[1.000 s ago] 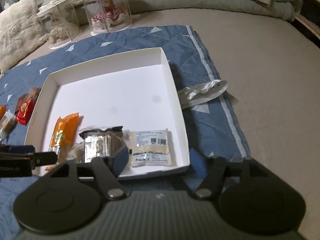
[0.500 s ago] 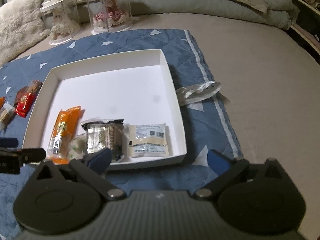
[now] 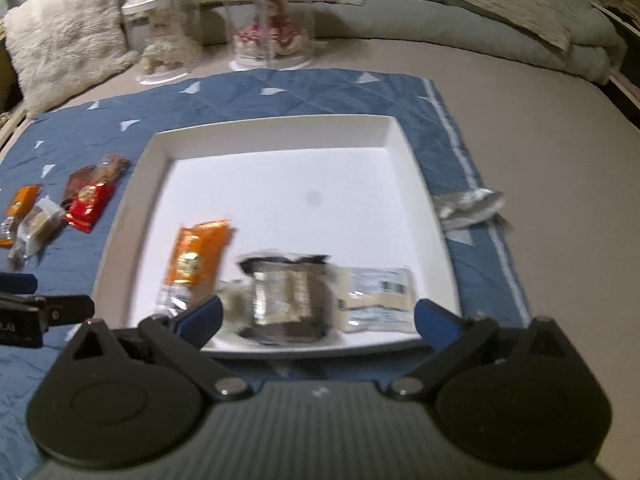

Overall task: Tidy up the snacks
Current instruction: 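Move both tools back over the snacks on the mat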

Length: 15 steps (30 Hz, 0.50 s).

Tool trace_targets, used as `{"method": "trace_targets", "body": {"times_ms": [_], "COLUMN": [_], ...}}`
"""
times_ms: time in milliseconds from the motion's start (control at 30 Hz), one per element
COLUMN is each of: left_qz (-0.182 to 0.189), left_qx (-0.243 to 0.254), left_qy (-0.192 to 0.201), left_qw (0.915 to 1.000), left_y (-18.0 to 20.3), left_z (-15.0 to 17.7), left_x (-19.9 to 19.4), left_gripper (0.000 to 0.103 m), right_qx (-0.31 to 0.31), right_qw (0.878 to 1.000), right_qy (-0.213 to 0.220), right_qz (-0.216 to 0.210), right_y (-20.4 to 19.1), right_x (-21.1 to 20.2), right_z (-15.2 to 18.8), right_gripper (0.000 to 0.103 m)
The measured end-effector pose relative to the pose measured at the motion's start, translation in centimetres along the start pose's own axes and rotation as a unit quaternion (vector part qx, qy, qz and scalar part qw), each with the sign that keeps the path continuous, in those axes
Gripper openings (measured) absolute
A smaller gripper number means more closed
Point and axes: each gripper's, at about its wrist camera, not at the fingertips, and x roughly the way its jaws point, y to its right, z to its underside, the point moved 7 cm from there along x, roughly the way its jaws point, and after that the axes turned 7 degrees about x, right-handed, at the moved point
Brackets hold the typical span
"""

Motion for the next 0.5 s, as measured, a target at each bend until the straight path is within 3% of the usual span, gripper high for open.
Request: {"method": "trace_targets", "body": {"times_ms": [500], "left_qz": [-0.041], "left_qx": [-0.036], "left_qy": [0.003], "left_qw": [0.9985], "left_y": [-12.4], "left_z": [2.0], "left_x": [-2.4], "left_gripper": [0.103], "right_qx": [0.008], "right_qw": [0.999], "right_qy": [0.006], "right_qz": [-0.053], "right_y": [-10.7], "right_x": [0.7], "right_z": [-0.6], "right_gripper": [0.102]}}
